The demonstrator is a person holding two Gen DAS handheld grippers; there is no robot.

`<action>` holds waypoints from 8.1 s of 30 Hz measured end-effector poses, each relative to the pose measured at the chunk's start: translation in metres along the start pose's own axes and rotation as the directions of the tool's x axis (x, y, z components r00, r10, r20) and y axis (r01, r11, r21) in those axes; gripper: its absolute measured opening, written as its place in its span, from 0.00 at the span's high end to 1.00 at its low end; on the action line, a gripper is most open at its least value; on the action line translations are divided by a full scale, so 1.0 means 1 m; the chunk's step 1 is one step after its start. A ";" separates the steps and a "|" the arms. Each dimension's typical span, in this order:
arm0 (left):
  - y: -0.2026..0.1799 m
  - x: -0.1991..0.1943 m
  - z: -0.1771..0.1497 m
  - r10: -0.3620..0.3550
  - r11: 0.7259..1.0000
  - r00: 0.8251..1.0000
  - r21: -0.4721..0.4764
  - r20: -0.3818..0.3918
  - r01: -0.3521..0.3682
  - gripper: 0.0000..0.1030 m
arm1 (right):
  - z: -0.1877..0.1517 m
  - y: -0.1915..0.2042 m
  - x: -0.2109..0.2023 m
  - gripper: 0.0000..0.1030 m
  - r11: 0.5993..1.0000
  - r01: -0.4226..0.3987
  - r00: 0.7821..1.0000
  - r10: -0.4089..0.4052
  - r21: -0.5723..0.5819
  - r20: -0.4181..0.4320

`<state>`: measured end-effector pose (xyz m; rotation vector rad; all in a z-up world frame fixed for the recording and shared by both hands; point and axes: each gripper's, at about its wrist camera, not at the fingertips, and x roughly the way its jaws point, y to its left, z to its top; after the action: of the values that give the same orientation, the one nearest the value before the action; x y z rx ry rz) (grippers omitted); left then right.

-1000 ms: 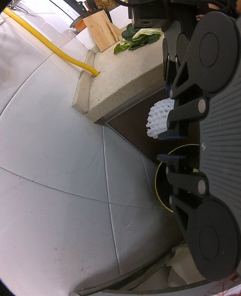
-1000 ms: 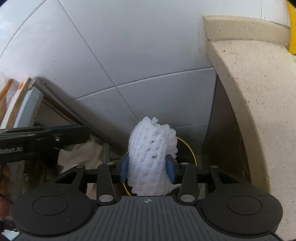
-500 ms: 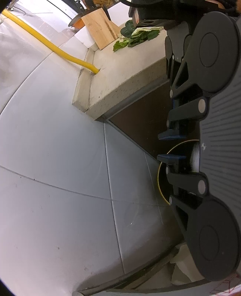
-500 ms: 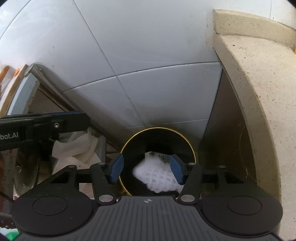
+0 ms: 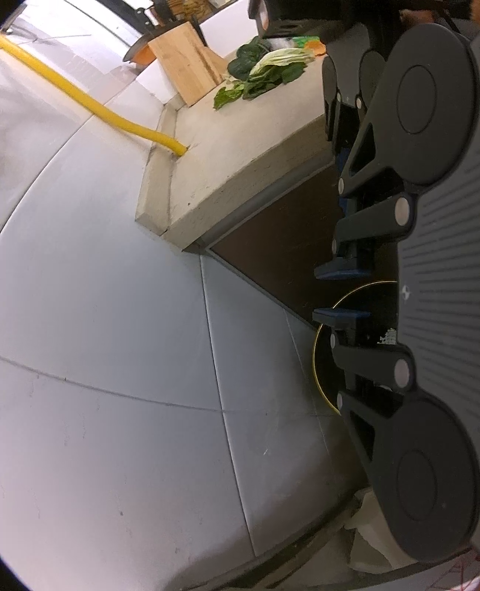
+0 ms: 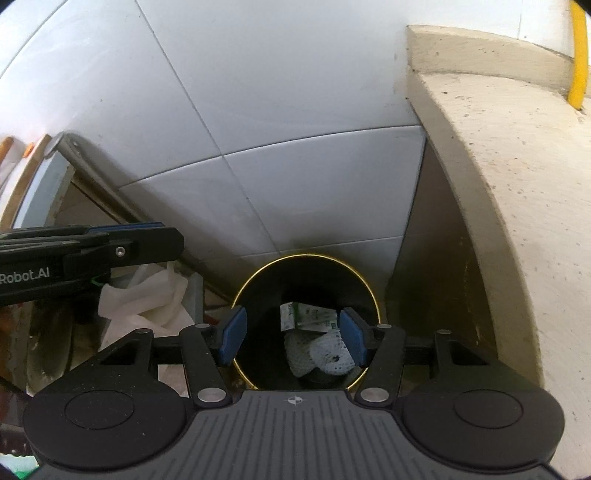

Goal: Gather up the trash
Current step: 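Move both open tools back up to the countertop pile, then move the left tool over the flat white foam net sheet on the counter, then close the left tool on the foam net sheet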

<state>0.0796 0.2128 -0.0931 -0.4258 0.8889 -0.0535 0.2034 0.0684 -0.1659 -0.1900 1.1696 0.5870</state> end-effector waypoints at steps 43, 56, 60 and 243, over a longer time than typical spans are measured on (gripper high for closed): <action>-0.064 -0.022 -0.025 -0.039 0.936 0.996 0.352 0.078 0.009 0.62 | -0.071 -0.002 -0.137 0.26 0.944 0.286 0.916 -0.320 0.166 0.244; -0.171 -0.032 -0.030 -0.227 0.871 0.974 0.454 0.028 0.190 0.60 | -0.095 -0.050 -0.206 0.23 0.878 0.391 0.817 -0.469 0.277 0.334; -0.202 -0.028 -0.029 -0.262 0.835 0.965 0.502 0.001 0.226 0.56 | -0.106 -0.070 -0.217 0.23 0.849 0.422 0.799 -0.514 0.318 0.312; -0.356 0.090 -0.056 -0.255 0.601 0.882 0.650 -0.397 0.466 0.98 | -0.144 -0.259 -0.245 0.22 0.743 0.564 0.787 -0.616 0.360 0.040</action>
<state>0.1401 -0.1515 -0.0543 0.1844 0.9496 -0.8556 0.1591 -0.2928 -0.0415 -0.2111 0.9616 -0.1676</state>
